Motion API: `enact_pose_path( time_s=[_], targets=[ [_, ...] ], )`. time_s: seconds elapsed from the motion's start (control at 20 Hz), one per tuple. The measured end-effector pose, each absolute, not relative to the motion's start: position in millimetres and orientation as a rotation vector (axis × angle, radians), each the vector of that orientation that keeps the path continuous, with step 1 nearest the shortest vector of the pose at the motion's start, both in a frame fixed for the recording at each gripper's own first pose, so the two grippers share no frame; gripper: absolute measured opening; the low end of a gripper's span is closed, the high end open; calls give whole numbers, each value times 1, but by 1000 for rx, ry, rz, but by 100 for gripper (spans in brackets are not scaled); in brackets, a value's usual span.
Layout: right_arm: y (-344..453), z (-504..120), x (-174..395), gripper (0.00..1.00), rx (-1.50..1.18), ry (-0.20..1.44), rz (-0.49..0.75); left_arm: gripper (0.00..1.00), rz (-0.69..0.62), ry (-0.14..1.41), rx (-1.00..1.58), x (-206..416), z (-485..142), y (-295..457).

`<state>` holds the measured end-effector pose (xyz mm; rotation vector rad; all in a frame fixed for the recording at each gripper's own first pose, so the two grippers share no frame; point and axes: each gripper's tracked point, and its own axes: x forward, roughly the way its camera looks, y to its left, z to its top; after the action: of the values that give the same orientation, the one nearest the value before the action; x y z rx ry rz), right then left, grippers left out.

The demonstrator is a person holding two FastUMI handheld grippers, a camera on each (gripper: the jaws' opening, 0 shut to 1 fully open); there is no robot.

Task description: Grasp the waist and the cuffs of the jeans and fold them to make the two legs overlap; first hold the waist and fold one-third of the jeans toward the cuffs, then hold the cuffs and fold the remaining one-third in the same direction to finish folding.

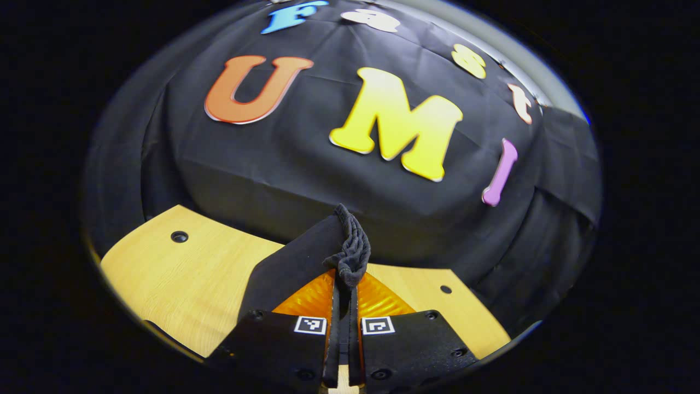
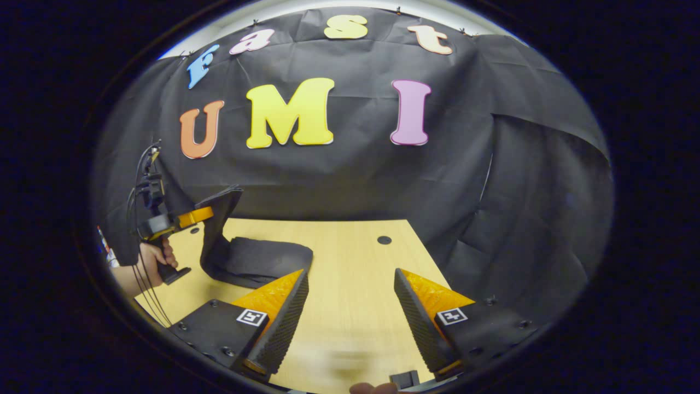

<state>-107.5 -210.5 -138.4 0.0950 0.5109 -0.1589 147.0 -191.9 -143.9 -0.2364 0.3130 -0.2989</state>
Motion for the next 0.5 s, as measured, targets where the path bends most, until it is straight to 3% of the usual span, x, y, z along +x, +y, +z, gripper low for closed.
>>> enact_pose_path(
  time_s=[0.15,0.5],
  targets=[
    [-233,-155,-114,99,115,559,-191,10,-346,346,-147,148,-193,-232],
    [-258,-180,-116,94,150,626,-238,10,-356,473,14,143,-285,-272]
  ],
)
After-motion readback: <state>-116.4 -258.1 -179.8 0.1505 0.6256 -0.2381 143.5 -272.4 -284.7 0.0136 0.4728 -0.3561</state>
